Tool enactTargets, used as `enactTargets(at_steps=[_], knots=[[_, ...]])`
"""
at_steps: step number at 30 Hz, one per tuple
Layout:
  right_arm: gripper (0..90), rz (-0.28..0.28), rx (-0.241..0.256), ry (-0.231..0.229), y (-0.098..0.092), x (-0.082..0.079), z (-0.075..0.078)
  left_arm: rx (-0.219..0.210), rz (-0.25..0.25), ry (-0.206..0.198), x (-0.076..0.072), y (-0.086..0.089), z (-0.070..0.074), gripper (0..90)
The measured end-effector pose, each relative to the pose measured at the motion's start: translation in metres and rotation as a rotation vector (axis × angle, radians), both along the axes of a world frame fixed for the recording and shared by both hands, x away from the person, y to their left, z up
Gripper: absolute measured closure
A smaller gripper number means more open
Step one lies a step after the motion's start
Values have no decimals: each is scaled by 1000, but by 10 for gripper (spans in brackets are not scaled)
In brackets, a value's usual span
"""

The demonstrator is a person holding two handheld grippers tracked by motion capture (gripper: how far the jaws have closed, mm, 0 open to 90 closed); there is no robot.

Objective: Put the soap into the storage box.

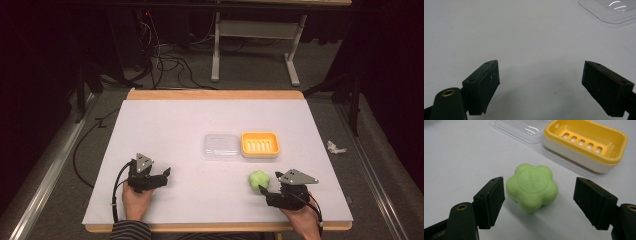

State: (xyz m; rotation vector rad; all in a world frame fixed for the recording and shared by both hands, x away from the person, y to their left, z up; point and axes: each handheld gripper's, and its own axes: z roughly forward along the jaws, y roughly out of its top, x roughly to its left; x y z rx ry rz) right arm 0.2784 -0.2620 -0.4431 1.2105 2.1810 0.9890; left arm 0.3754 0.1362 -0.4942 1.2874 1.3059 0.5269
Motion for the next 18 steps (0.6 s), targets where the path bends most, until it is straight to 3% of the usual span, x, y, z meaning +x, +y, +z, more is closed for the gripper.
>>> enactTargets(at_steps=[9, 18], knots=[[206, -6, -14, 45, 12, 9, -7, 3, -9, -4, -1, 0, 0, 155], [185, 13, -65, 78, 25, 23, -11, 0, -8, -17, -2, 0, 0, 155]])
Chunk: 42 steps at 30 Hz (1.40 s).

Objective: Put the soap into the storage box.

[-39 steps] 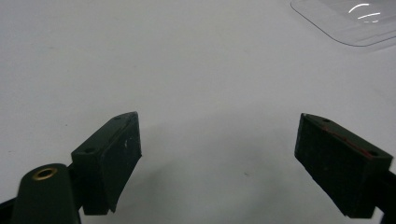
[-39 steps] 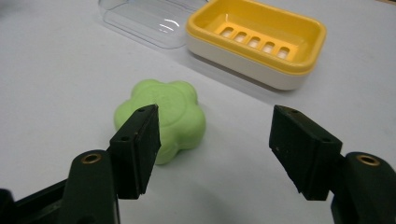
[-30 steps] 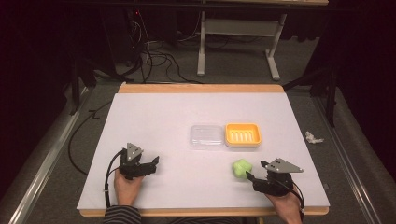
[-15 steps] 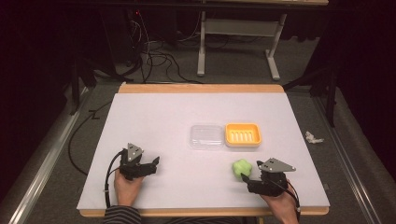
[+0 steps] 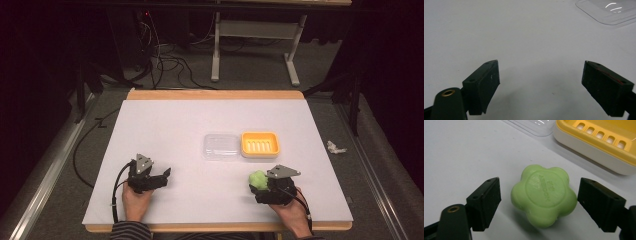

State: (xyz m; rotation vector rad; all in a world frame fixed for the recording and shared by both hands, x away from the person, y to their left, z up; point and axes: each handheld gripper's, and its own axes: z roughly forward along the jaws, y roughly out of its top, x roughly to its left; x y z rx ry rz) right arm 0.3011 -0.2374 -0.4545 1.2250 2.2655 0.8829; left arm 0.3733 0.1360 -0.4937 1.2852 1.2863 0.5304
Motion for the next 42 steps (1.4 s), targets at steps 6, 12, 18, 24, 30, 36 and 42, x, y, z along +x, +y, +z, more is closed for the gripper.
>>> enactTargets(at_steps=[6, 12, 18, 24, 30, 36, 42], knots=[[177, -4, -20, 51, 1, 11, -7, -5, 3, 3, 0, 0, 0, 155], [179, 21, -31, 81, 5, 18, -11, -6, 3, 1, 0, 1, 0, 155], [200, 21, -44, 90, 7, 21, -15, -12, -1, 1, 0, 0, 0, 154], [244, 38, -37, 104, 1, 21, -16, -8, -2, 3, 0, 1, 0, 154], [252, 60, -30, 98, -1, 21, -17, -9, -1, 2, 0, 1, 0, 154], [255, 68, -34, 86, -2, 20, -17, -9, 0, 3, 0, 1, 0, 154], [258, 74, -31, 61, -2, 18, -17, -8, 0, 3, 0, 1, 0, 155]])
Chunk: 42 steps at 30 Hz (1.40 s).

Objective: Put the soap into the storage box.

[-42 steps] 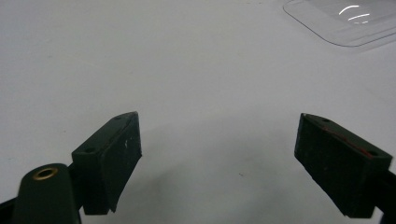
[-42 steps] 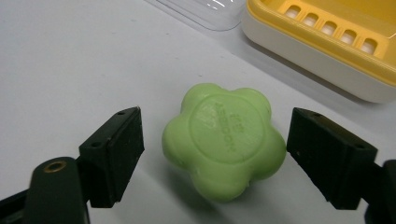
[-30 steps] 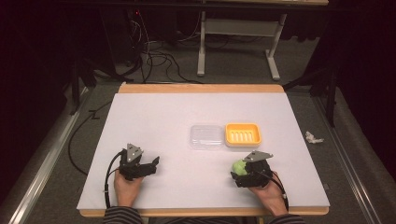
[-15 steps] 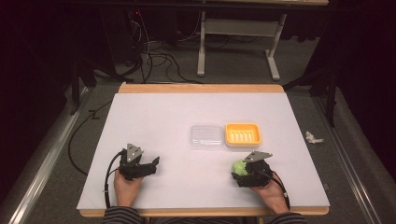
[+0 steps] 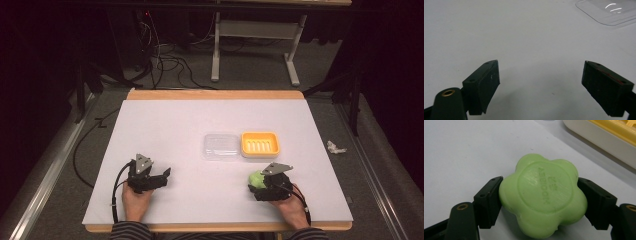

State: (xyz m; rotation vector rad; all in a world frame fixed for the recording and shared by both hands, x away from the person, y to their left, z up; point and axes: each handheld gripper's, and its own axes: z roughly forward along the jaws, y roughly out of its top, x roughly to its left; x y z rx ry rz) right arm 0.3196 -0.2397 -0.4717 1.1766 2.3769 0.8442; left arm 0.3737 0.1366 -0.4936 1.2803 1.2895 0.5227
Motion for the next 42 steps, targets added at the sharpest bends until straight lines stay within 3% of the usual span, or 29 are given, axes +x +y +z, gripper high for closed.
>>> enactTargets(at_steps=[8, 24, 42], knots=[[263, -4, 10, -35, -3, -4, 2, 1, 0, 0, 0, 0, 0, 154], [270, -12, 33, -57, -9, -7, 8, 5, -3, 7, 0, -1, 0, 154], [270, -39, 98, -103, -21, -9, 18, 11, -6, 10, 1, -1, -1, 155]])
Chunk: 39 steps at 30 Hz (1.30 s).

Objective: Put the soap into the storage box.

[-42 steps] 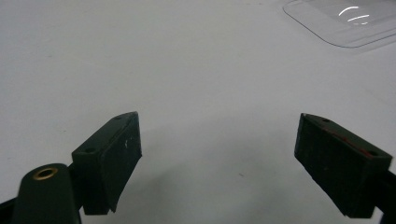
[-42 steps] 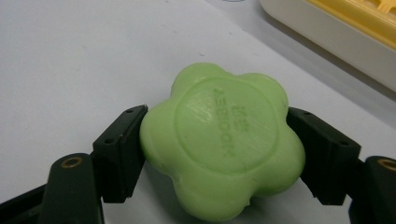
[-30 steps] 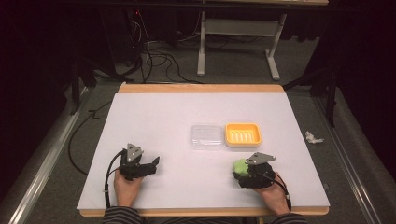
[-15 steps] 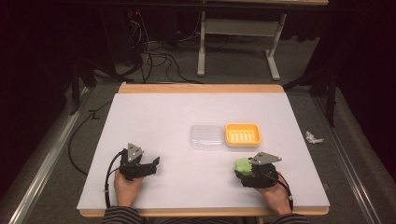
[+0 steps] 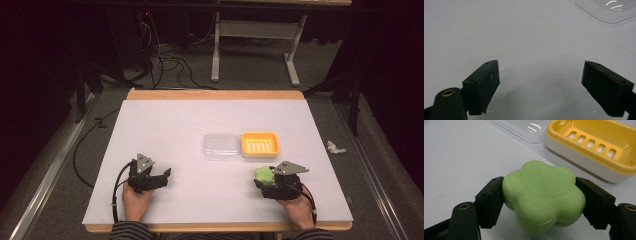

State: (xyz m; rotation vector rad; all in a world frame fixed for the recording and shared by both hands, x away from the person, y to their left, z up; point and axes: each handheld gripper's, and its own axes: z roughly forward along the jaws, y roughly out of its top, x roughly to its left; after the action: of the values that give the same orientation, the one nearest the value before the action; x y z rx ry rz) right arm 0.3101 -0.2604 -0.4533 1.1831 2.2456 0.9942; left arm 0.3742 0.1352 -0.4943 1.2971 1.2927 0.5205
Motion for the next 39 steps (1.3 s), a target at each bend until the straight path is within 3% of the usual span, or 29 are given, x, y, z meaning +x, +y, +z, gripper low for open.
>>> enactTargets(at_steps=[23, 39], knots=[[270, -24, 46, -66, -17, 14, 39, -4, 1, 5, 1, 0, 0, 154], [270, -56, 75, -85, -24, 40, 62, -15, 1, 3, 0, 2, 1, 154]])
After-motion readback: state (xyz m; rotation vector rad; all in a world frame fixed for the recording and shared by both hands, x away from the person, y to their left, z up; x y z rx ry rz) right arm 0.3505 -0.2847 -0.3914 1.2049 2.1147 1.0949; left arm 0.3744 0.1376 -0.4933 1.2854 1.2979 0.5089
